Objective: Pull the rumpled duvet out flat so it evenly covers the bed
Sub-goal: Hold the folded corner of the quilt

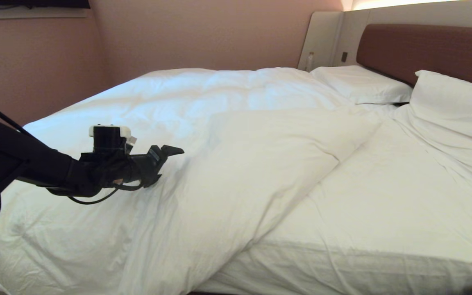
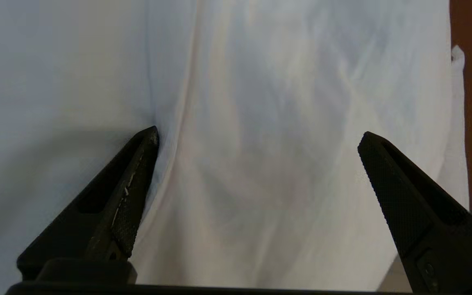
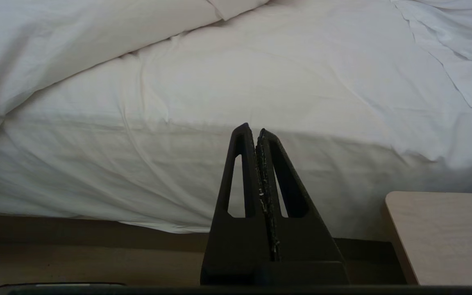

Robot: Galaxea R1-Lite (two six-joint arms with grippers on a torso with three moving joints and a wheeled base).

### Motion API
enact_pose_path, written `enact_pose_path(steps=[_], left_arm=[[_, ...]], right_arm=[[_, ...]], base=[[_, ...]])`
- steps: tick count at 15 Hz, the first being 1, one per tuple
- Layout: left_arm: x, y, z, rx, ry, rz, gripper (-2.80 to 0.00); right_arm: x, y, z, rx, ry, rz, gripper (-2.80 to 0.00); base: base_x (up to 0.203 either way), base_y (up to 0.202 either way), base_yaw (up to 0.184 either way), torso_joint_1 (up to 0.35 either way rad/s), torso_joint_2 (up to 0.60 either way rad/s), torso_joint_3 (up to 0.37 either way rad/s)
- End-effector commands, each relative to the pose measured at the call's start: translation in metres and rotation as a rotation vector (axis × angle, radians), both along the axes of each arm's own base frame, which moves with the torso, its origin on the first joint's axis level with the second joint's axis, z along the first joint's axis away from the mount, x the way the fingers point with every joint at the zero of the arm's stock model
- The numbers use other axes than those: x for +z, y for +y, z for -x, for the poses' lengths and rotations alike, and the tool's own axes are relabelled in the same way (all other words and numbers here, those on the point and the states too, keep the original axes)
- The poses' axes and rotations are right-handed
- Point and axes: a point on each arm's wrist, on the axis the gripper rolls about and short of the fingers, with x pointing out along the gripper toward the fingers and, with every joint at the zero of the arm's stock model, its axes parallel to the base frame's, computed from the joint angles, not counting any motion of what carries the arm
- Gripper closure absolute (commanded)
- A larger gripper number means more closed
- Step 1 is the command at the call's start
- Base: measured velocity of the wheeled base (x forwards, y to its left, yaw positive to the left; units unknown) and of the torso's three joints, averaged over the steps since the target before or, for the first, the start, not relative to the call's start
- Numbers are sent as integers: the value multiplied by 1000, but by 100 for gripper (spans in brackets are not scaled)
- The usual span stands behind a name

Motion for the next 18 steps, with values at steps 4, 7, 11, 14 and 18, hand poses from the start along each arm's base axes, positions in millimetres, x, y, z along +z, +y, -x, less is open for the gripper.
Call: enact_pose_path(steps=[4,7,11,14,18], left_arm=[[-1,-35,5,-80,17,26,-280],[0,-49,8,-115,22,44,-280],[16,-62,16,-181,17,120,-280],[28,-64,19,-221,12,222,-280],[27,-68,21,-255,10,271,-280]], right_arm=[[0,0,0,0,0,0,0],[0,0,0,0,0,0,0],[0,0,0,0,0,0,0],[0,0,0,0,0,0,0],[0,0,0,0,0,0,0]], base=[[0,0,0,0,0,0],[0,0,0,0,0,0],[0,0,0,0,0,0],[0,0,0,0,0,0],[0,0,0,0,0,0]])
